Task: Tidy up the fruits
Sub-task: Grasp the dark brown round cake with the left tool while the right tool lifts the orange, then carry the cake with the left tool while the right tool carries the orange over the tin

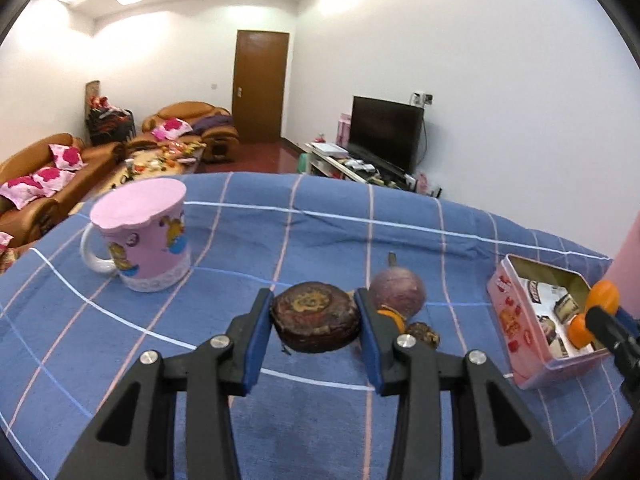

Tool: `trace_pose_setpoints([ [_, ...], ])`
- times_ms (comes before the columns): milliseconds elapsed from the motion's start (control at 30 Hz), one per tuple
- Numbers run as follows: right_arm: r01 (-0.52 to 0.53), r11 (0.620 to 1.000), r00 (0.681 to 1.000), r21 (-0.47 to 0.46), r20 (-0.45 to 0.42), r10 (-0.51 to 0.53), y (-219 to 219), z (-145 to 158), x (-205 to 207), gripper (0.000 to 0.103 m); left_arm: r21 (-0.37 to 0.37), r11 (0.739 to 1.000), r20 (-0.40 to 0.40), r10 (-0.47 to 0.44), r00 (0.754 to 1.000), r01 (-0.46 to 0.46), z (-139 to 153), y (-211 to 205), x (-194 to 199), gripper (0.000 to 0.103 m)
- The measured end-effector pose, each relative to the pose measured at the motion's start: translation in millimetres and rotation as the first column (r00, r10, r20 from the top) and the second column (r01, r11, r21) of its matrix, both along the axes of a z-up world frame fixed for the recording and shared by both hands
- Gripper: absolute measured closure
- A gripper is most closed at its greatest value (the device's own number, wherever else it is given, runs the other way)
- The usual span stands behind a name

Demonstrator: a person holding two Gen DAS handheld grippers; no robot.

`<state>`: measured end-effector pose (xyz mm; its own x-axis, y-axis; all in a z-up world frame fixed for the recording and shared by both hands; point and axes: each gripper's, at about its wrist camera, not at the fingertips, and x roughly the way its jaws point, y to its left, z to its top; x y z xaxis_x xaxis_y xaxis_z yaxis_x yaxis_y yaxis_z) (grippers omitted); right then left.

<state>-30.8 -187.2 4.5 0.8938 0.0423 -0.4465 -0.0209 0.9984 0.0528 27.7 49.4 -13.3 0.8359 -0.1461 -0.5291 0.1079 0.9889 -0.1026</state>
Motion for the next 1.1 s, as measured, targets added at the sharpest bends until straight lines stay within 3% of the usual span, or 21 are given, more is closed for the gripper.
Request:
trace_pose_setpoints([
  [400,0.069,0.997,0.998,0.035,-0.012,-0.069,-55.4,-2.0,7.4,0.060,0.092,0.993,0.050,-0.077,0.996,0.072,0.2,-62.1,-22.3,0.061],
  [933,0.213,0.976,0.977,0.036,0.004,-0.213,-138.0,1.6,-4.5,0.060,0.091,0.966,0.071,-0.248,0.966,0.242,16.6,-170.9,-36.9,0.061],
  [1100,0.240,0.970,0.971,0.025,-0.005,-0.240,-154.8,0.5,-2.3,0.060,0.098,0.957,0.042,-0.276,0.960,0.271,12.6,-205.4,-33.7,0.061],
])
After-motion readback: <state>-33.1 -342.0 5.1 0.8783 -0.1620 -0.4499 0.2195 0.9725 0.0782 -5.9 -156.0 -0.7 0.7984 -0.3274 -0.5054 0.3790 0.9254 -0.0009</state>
